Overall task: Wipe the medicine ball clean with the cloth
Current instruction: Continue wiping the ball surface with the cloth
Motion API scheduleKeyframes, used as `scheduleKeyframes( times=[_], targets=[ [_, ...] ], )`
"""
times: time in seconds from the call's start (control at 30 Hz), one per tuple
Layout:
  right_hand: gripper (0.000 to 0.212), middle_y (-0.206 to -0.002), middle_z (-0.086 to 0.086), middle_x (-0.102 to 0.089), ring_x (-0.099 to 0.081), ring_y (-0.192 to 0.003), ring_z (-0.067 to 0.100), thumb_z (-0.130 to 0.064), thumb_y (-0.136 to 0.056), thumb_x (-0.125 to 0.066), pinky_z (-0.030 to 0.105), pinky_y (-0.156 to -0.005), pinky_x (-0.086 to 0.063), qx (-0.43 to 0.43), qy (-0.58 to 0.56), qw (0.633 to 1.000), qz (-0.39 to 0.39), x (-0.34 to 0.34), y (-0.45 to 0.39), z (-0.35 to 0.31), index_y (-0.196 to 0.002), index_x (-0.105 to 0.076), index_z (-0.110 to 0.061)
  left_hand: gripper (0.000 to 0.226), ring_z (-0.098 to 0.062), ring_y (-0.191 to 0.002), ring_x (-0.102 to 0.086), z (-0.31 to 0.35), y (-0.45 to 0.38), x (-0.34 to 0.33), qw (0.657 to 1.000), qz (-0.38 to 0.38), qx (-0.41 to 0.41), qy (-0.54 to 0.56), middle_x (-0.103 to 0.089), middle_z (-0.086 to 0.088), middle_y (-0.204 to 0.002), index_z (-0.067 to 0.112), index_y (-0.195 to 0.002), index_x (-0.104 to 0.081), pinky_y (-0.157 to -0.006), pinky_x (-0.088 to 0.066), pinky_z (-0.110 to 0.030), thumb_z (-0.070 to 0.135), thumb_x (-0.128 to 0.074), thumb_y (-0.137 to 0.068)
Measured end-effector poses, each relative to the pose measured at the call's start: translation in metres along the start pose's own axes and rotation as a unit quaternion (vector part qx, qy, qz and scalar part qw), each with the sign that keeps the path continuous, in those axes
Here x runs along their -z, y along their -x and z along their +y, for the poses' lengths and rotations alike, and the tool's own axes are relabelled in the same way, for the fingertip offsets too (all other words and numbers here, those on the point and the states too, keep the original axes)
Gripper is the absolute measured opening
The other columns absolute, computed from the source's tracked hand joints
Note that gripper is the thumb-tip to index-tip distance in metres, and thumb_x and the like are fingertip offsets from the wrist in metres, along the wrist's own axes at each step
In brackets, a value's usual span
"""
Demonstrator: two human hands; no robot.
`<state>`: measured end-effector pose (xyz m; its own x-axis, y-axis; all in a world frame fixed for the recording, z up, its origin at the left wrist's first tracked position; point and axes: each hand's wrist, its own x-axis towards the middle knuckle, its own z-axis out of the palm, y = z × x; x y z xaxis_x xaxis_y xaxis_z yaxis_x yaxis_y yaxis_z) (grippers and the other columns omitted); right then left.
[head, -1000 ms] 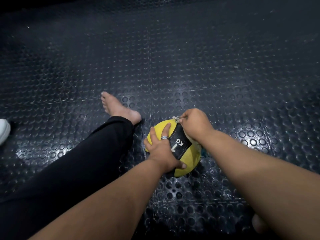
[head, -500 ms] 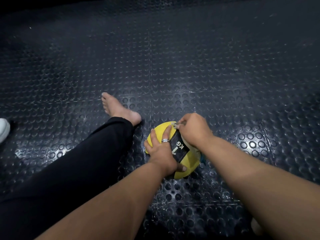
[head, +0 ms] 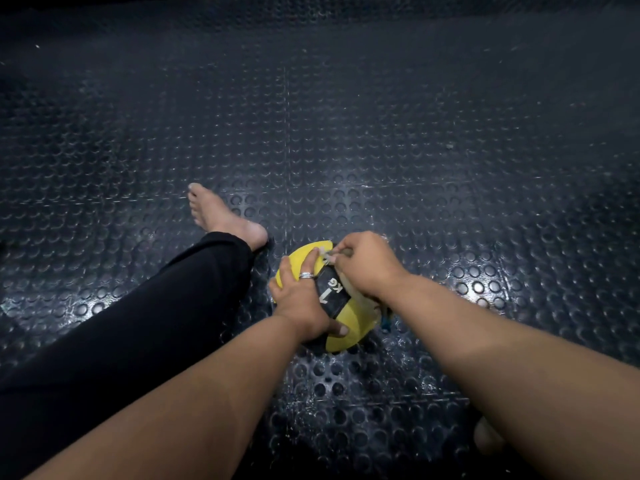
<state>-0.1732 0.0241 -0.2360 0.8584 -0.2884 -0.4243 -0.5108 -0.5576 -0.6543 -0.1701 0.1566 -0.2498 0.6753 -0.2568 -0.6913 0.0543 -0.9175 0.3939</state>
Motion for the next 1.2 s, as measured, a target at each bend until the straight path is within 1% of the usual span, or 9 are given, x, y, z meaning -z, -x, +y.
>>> scheduleKeyframes(
  times=[0.1,0.2,0.3,0.4,0.57,0.73,0.93,1.07,1.2],
  targets=[
    [0.007,-0.069,-0.003,-0.063,-0.054,-0.059,0.008,-0.018,-0.084,-0.069,0.017,-0.053,-0.042,0.01,-0.049,0.998,-0.034,0.002,0.014,-0.002,-0.087,-0.071,-0.013,0.141,-0.038,-0.148,0.005,-0.002,0.001,0.013,1.0,-0.008,0.0,-0.018,0.022,-0.003,-0.159,0.047,-0.15,0.012,-0.12,-0.017,-0.049,0.034,-0.094,-0.058],
    [0.012,-0.063,-0.001,-0.057,-0.05,-0.053,0.012,-0.009,-0.086,-0.064,0.014,-0.042,-0.039,-0.119,-0.246,0.958,0.08,0.013,0.023,0.014,-0.075,-0.065,-0.013,0.136,-0.039,-0.148,0.005,-0.001,0.004,0.026,0.998,-0.005,0.012,-0.062,0.018,-0.009,-0.16,0.04,-0.153,0.003,-0.12,-0.016,-0.049,0.04,-0.093,-0.056],
    [0.005,-0.076,0.007,-0.061,-0.054,-0.063,0.019,-0.007,-0.087,-0.062,0.025,-0.058,-0.048,-0.194,-0.252,0.945,0.073,0.008,0.038,0.037,-0.087,-0.065,-0.003,0.117,-0.039,-0.147,0.007,0.007,0.003,0.036,0.997,0.018,0.04,-0.071,0.012,-0.01,-0.16,0.029,-0.15,-0.015,-0.118,-0.021,-0.051,0.045,-0.089,-0.06],
    [0.019,-0.097,0.008,-0.066,-0.06,-0.086,0.021,-0.007,-0.081,-0.07,0.027,-0.076,-0.047,-0.147,-0.161,0.976,0.026,-0.005,0.051,0.047,-0.099,-0.066,-0.006,0.122,-0.039,-0.147,0.007,0.016,0.002,0.033,0.996,0.013,0.049,-0.074,0.011,-0.009,-0.16,0.027,-0.152,-0.012,-0.117,-0.022,-0.053,0.046,-0.089,-0.059],
    [0.011,-0.093,0.008,-0.07,-0.067,-0.08,0.027,-0.01,-0.084,-0.068,0.032,-0.069,-0.054,-0.099,-0.14,0.984,-0.042,-0.005,0.051,0.043,-0.095,-0.066,-0.013,0.143,-0.041,-0.147,0.005,-0.005,0.005,0.02,0.997,0.0,0.035,-0.068,0.014,-0.01,-0.161,0.035,-0.154,0.009,-0.12,-0.015,-0.051,0.046,-0.093,-0.053],
    [0.024,-0.111,0.01,-0.064,-0.059,-0.099,0.021,-0.012,-0.09,-0.055,0.023,-0.082,-0.043,-0.06,-0.094,0.989,0.095,-0.031,0.054,0.029,-0.111,-0.065,-0.007,0.15,-0.038,-0.147,0.012,-0.02,0.014,0.022,0.997,-0.032,0.014,-0.072,0.024,-0.008,-0.159,0.041,-0.151,0.017,-0.12,-0.013,-0.053,0.044,-0.094,-0.05],
    [0.021,-0.112,0.005,-0.055,-0.052,-0.1,0.016,-0.013,-0.09,-0.057,0.016,-0.081,-0.034,0.01,-0.067,0.987,0.147,-0.051,0.058,0.015,-0.111,-0.061,-0.01,0.146,-0.033,-0.148,0.005,-0.034,0.017,0.016,0.999,0.009,0.03,-0.023,0.021,-0.006,-0.159,0.041,-0.151,0.012,-0.12,-0.016,-0.047,0.036,-0.095,-0.053],
    [0.022,-0.096,0.008,-0.059,-0.055,-0.092,0.028,-0.009,-0.082,-0.061,0.03,-0.085,-0.043,0.2,0.012,0.976,0.091,-0.064,0.065,0.004,-0.102,-0.071,-0.009,0.121,-0.032,-0.148,0.005,-0.036,0.013,0.009,0.998,0.031,0.033,0.038,0.019,-0.004,-0.16,0.045,-0.151,0.006,-0.119,-0.015,-0.043,0.022,-0.083,-0.072],
    [0.024,-0.093,0.009,-0.059,-0.055,-0.089,0.03,-0.006,-0.08,-0.063,0.032,-0.083,-0.046,0.235,0.048,0.966,0.1,-0.066,0.058,0.012,-0.103,-0.071,-0.007,0.139,-0.034,-0.147,0.002,-0.046,0.013,0.012,0.999,0.025,0.013,0.019,0.015,-0.005,-0.16,0.042,-0.152,0.005,-0.119,-0.019,-0.047,0.033,-0.094,-0.055]
  ],
)
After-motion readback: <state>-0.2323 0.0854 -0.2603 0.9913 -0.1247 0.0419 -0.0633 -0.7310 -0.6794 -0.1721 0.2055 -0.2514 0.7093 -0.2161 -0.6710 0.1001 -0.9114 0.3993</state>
